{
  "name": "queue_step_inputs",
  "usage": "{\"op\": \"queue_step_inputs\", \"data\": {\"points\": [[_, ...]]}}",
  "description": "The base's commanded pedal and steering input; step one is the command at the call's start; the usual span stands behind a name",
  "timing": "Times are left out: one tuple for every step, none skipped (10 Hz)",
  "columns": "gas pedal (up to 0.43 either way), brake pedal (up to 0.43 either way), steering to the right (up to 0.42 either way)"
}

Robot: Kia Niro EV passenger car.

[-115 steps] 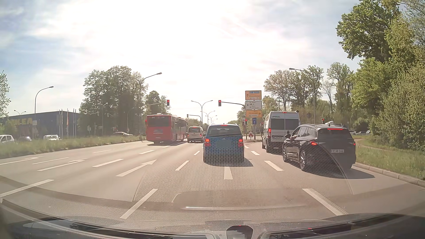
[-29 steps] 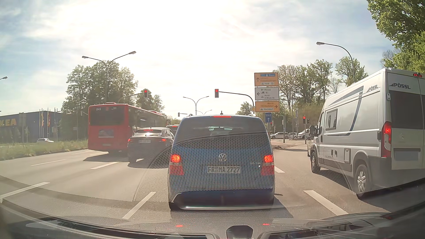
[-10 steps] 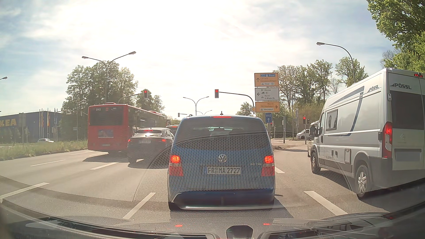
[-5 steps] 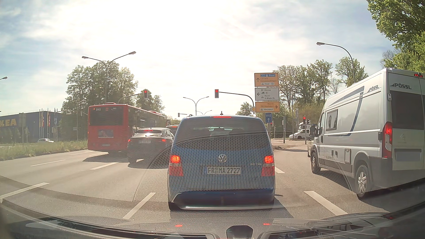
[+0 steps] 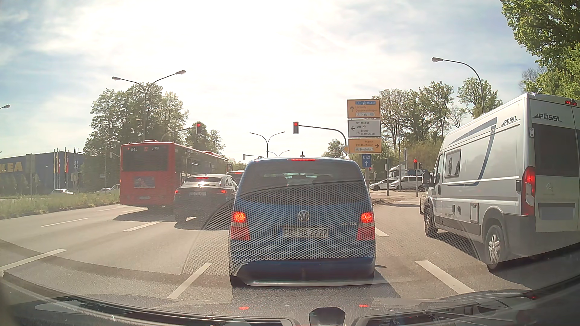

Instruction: Follow the waypoints while adhering to traffic rules and regulations

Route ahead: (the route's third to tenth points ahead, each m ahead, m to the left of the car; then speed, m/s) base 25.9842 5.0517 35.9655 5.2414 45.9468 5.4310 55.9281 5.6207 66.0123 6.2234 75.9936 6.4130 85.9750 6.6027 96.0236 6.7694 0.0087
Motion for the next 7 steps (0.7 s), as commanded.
{"op": "queue_step_inputs", "data": {"points": [[0.000,0.226,0.004],[0.000,0.232,0.004],[0.000,0.232,0.004],[0.000,0.220,0.004],[0.000,0.226,0.004],[0.000,0.232,0.004],[0.000,0.226,0.004]]}}
